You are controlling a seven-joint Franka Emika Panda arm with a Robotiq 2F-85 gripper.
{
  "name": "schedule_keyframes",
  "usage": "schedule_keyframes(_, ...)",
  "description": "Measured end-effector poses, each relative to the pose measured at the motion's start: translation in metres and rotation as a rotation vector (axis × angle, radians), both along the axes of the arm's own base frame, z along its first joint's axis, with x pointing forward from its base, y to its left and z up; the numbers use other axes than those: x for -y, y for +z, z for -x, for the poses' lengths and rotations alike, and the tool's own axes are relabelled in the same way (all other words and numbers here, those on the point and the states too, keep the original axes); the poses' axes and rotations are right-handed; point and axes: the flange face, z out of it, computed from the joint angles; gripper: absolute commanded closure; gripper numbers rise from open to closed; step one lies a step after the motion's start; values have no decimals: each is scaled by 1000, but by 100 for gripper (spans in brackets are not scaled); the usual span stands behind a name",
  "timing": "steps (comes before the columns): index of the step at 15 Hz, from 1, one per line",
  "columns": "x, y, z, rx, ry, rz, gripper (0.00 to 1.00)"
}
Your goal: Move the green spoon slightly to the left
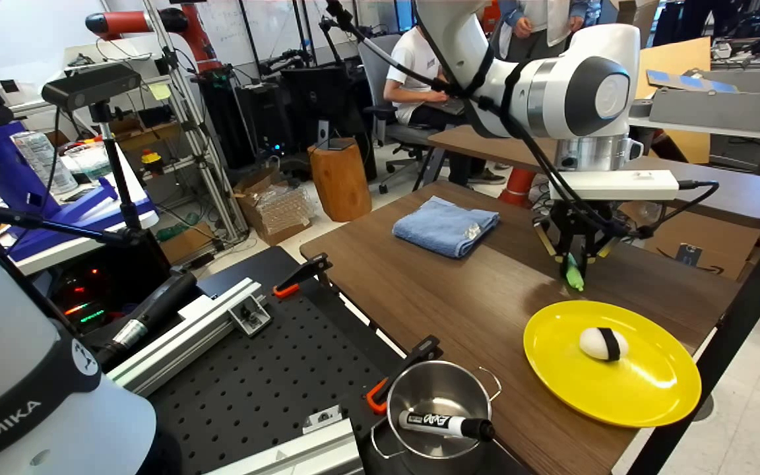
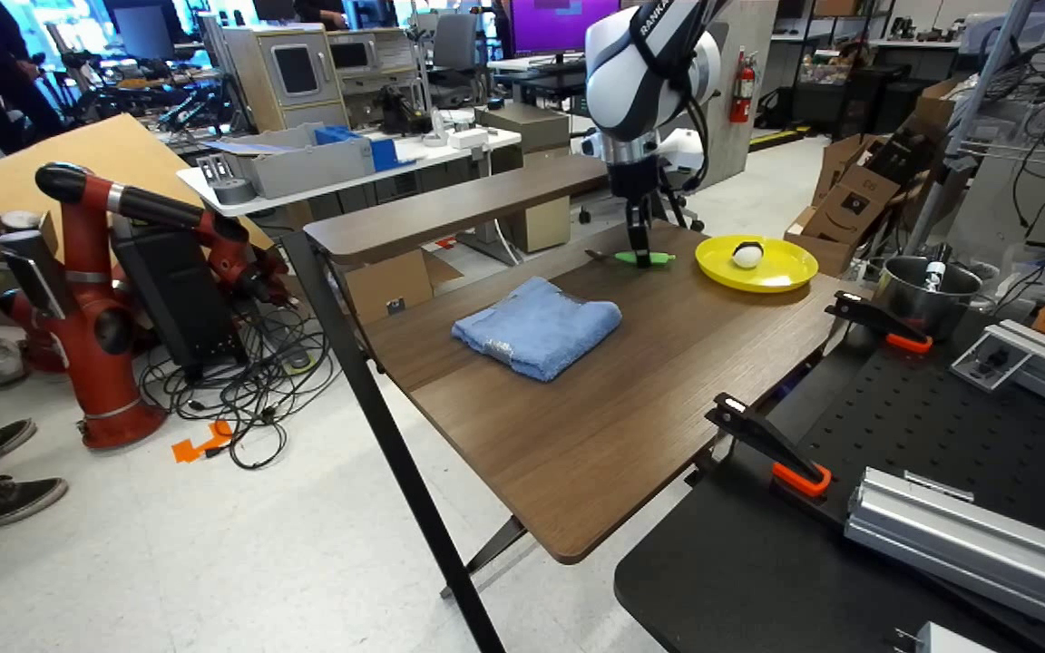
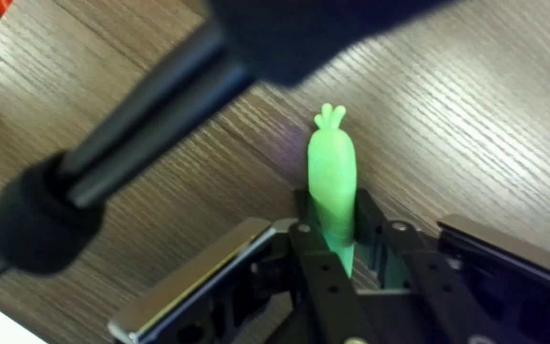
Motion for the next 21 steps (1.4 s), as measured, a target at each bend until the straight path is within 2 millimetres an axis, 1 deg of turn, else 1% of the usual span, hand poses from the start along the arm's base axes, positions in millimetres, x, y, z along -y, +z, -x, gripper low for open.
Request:
schedule_keyframes(7,-3,0,0,-8,34,32,94)
schedule_keyframes(13,-9,5,2,-28,156,148,94)
schedule_keyframes(17,-23,14,11,-9,273,222,94)
schedule_keyframes(21,-40,23,29,22,382,258,94)
